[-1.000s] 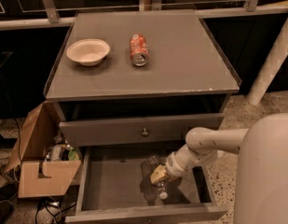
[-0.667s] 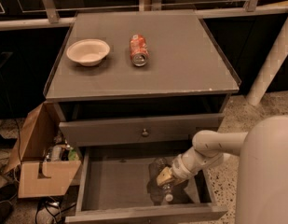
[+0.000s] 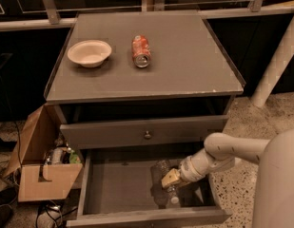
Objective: Place water bottle into middle drawer
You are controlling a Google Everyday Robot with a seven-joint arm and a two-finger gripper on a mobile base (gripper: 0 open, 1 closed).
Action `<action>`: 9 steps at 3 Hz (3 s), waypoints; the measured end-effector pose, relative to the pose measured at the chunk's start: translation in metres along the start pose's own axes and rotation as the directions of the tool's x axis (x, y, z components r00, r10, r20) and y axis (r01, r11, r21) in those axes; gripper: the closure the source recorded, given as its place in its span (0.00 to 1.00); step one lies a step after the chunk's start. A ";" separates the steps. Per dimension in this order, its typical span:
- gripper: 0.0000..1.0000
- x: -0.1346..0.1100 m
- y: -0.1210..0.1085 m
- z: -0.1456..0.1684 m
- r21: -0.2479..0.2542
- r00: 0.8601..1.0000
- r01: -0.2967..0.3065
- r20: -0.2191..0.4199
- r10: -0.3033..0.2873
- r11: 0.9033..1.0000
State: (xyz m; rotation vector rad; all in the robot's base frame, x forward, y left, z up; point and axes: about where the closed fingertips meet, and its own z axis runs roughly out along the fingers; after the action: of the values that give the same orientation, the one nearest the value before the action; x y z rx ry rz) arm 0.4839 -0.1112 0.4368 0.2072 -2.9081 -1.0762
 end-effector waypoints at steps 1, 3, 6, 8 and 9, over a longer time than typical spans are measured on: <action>1.00 0.008 0.039 -0.003 -0.150 0.981 0.179 -0.049 -0.189 0.972; 1.00 0.012 0.039 0.000 -0.170 0.979 0.185 -0.060 -0.197 0.968; 1.00 -0.008 0.016 0.014 -0.198 0.995 0.102 0.004 -0.104 0.975; 1.00 -0.008 0.009 0.032 -0.241 0.998 0.060 0.021 -0.056 0.969; 1.00 -0.006 0.005 0.039 -0.253 0.999 0.046 0.030 -0.040 0.966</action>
Offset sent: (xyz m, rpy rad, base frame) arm -0.0099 0.0227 0.0231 0.1276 -0.0440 0.1539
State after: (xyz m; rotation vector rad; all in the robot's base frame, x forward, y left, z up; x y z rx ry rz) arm 0.4858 -0.0812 0.4108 0.2498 -2.7602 -1.4525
